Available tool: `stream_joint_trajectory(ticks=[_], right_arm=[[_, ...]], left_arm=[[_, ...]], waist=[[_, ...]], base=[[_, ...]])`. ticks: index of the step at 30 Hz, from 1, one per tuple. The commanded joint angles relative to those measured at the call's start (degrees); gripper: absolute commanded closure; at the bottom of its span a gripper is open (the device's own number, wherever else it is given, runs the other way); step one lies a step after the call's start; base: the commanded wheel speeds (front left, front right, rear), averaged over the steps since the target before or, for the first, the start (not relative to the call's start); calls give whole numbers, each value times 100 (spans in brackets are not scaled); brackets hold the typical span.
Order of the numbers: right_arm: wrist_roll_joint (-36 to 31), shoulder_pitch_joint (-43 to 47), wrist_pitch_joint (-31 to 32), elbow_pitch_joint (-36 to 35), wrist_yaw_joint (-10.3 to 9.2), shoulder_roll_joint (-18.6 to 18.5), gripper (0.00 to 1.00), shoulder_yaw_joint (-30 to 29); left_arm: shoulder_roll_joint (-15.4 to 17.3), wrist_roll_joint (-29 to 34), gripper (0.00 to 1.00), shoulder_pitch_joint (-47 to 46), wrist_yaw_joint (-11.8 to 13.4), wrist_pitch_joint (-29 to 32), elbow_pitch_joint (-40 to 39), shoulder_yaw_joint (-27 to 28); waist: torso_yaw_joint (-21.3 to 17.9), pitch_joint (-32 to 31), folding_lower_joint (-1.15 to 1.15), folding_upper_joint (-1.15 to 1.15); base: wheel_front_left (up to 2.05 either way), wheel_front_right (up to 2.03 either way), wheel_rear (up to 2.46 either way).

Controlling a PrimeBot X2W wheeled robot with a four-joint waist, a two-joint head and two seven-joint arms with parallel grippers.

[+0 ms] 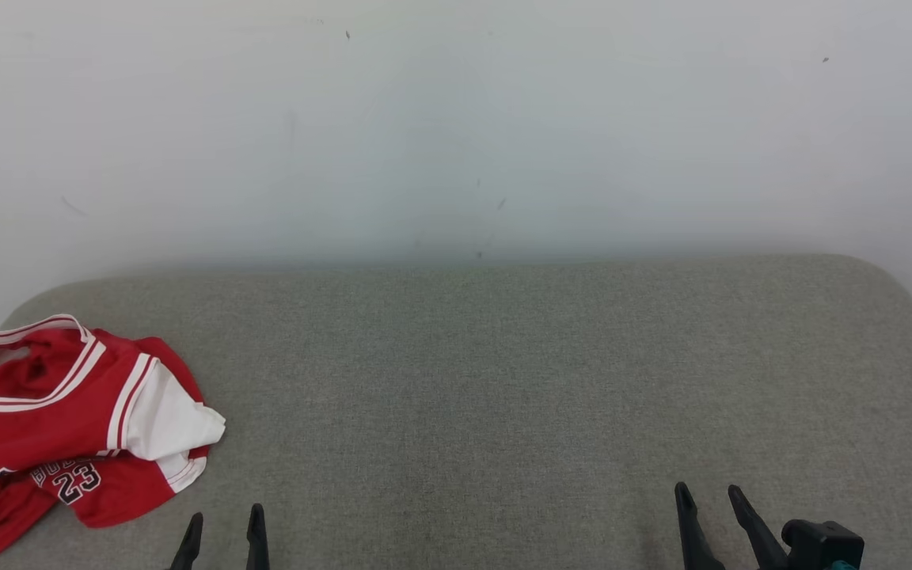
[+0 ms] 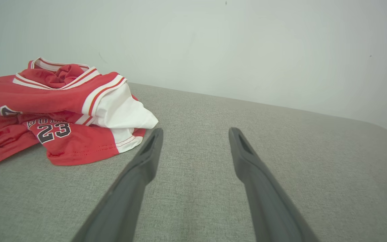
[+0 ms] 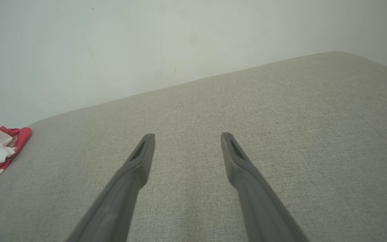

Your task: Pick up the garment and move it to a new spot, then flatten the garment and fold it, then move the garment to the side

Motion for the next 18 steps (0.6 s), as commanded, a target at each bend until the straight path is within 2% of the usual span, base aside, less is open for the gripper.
stream_joint_trajectory(ticks=[1,18], right_arm=[[-164,69,10,-44,17,-14,0,3],[-782,195,-1,-98,21,-16,0,29]], left_arm=[[-24,147,0,94,-33,-59,-3,48],[-79,665,0,191,-142,-200,109,159]], waist=[[1,-9,0,0],[6,-106,0,0]], base=[[0,0,0],[0,0,0]])
